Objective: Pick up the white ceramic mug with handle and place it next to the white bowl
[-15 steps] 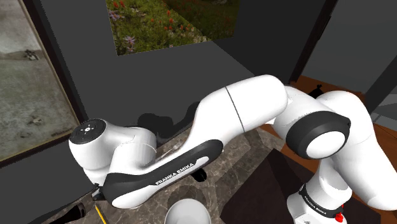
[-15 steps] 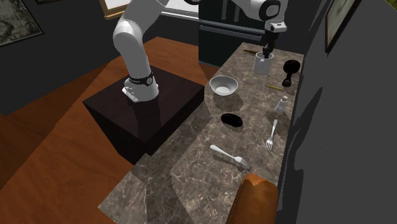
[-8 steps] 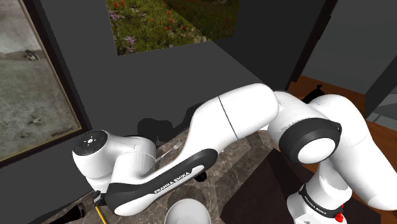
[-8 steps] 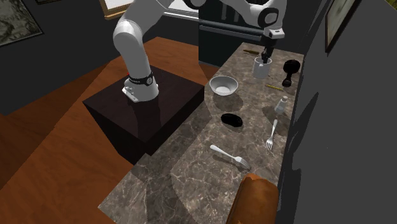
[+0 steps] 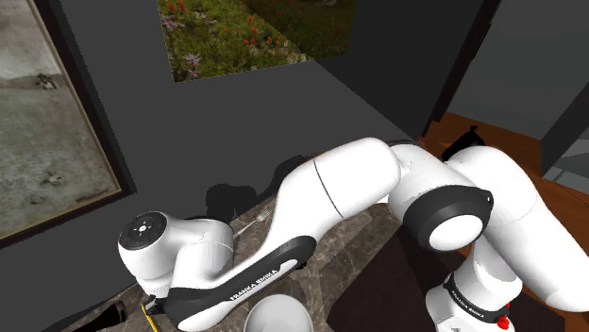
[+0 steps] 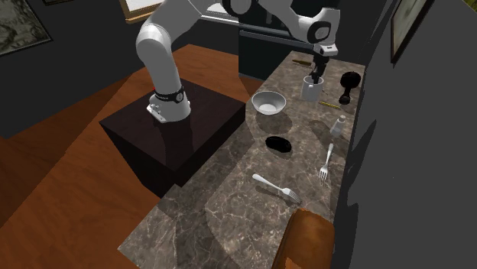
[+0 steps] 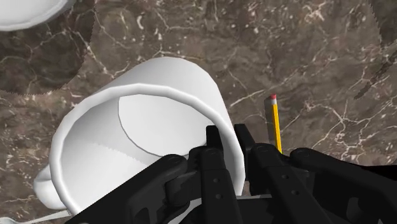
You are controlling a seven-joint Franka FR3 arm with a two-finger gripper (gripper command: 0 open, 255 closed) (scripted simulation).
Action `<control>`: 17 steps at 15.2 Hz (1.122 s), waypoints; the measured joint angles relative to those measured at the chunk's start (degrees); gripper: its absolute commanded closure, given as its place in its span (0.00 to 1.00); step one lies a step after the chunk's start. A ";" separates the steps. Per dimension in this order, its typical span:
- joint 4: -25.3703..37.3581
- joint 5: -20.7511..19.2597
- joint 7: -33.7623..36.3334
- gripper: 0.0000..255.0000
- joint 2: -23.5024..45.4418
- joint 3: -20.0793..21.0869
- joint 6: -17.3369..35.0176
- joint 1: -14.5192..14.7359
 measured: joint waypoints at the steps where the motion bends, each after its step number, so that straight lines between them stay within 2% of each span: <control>1: 0.13 -0.04 -0.01 1.00 0.48 -0.05 0.36 -0.03; 17: 3.23 -0.74 0.91 1.00 8.90 -0.84 5.65 0.51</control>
